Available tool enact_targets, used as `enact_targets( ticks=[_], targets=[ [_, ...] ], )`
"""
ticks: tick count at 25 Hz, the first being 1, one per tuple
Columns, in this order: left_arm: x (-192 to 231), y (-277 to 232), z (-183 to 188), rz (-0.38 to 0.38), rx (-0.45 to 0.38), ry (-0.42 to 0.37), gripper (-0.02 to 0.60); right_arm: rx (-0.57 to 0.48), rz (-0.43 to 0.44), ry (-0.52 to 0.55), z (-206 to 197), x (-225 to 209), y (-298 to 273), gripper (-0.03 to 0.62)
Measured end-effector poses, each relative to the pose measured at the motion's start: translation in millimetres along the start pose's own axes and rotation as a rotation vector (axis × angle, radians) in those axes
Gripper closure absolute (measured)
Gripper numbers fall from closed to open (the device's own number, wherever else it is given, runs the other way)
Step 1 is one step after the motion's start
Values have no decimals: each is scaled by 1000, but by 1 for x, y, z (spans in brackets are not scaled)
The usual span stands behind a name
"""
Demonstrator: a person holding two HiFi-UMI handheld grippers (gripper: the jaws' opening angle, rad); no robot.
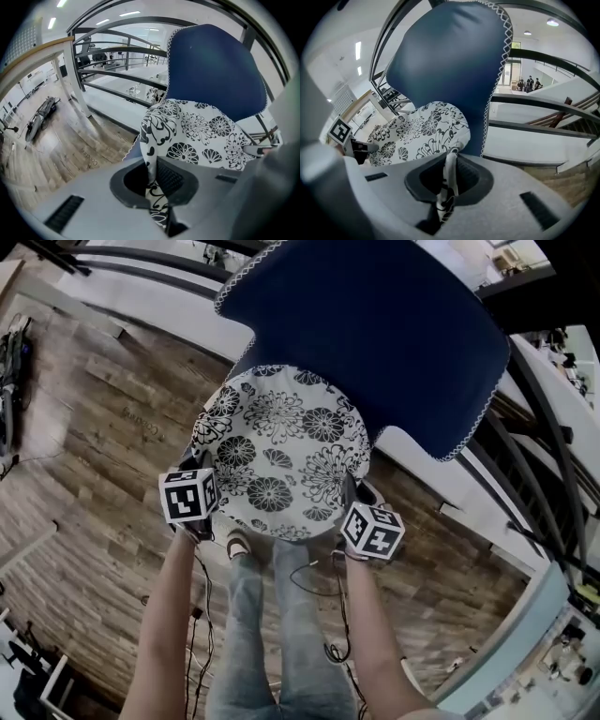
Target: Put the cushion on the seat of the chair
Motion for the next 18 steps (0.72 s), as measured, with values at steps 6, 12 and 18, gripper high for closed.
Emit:
enact_targets(
  ticks=[6,12,18],
  targets=[
    [3,-5,-1,17,8,17,566,36,-25,-1,-5,-2,-8,557],
    [7,-8,-1,17,8,29,551,54,-33,-7,-7,-5,-11,546],
    [12,-9,-1,44,19,36,507,61,-34,-11,-8,-7,-13,531]
  ],
)
Point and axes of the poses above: the fingertips, and each gripper's own axes: y backward along the fingers, x to its left, z out of its top, the point moved 8 cm from there along y, backward along the fingers, and after that the axes turned 9 degrees about y, right-handed, at the moved point
